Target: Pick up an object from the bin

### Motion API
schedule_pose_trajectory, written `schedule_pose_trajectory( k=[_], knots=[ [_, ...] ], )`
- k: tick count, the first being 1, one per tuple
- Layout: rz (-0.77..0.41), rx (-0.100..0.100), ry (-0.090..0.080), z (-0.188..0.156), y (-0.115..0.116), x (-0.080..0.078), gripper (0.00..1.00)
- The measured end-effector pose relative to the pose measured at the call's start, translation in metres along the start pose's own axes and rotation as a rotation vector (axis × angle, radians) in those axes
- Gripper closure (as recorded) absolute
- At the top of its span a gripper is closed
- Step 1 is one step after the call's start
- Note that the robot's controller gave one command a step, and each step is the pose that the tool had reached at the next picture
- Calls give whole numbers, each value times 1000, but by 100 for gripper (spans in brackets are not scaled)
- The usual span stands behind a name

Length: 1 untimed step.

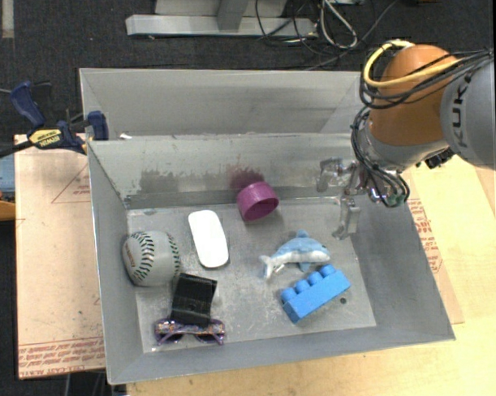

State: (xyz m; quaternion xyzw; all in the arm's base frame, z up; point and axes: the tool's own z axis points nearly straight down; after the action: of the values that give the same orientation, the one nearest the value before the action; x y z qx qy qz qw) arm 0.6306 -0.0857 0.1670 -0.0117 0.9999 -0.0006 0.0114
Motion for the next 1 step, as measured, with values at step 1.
schedule_pose_trajectory(
  k=[1],
  knots=[
    [60, -1, 1, -82, 42, 64, 0]
  ],
)
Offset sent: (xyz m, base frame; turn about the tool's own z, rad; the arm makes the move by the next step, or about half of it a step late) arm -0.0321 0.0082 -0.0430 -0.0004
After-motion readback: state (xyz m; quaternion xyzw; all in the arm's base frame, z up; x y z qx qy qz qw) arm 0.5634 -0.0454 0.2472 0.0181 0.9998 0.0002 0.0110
